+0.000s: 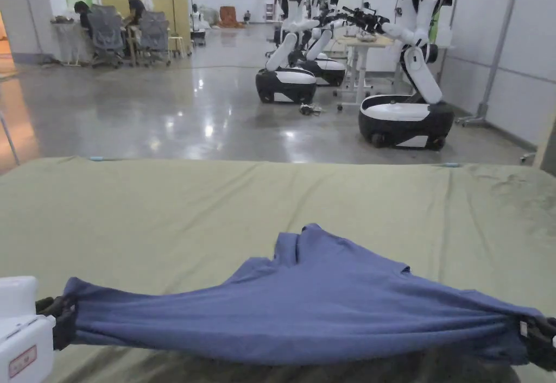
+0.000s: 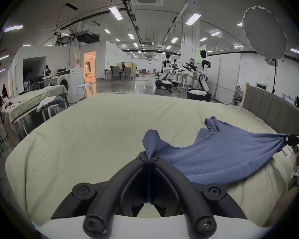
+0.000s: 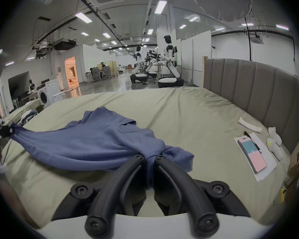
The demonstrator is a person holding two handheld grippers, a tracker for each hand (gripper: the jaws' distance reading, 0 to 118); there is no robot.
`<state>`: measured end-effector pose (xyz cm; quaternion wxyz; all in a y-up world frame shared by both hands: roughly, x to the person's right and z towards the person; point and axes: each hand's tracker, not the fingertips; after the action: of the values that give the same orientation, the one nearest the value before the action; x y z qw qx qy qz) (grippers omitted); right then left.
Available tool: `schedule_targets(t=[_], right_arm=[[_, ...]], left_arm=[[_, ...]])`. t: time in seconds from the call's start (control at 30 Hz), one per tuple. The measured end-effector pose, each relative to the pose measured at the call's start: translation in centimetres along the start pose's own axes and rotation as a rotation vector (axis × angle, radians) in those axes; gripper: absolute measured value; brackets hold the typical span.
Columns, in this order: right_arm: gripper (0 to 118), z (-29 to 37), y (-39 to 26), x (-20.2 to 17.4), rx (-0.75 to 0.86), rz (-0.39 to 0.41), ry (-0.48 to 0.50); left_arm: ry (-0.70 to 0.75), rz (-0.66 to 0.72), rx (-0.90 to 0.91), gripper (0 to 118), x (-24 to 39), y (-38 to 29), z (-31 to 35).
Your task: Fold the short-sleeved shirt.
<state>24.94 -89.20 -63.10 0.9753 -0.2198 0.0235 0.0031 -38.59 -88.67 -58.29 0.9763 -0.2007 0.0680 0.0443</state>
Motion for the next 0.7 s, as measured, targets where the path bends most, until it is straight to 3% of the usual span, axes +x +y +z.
schedule_targets(t=[0.3,0.4,0.57,0.6,0.63,0.67,0.7], right_arm=[[7,11.7,-6.9,0.3,-0.068,0.069,0.068],[7,12.7,-8.5,0.1,-0.089,0.119,0.051],[7,12.3,-9.4,-0.2,-0.091,0.099,0.034],[8,11.8,-9.6,0.0,-0.092,0.1,0.03],[10,12.0,-9.7,0.0,-0.085,0.097,0.028],[25,12.3,-9.7,0.0,-0.078,0.085,0.031],[66,12.8,-9.7,0.0,-0.072,0.074,0.033]], left_arm=[[-0.052,0.05,-0.105,0,-4.4,-4.9,9.3],[-0.052,0.002,-0.147,0,-4.0,-6.8,10.6],[-0.048,-0.027,-0.175,0,-3.2,-8.7,10.8],[-0.026,-0.035,-0.186,6,-3.1,-8.8,10.9],[0.018,-0.041,-0.185,24,-2.7,-8.7,11.3],[0.08,-0.032,-0.146,54,-3.6,-8.8,11.2],[0.09,-0.018,-0.087,95,-3.6,-8.2,12.3]])
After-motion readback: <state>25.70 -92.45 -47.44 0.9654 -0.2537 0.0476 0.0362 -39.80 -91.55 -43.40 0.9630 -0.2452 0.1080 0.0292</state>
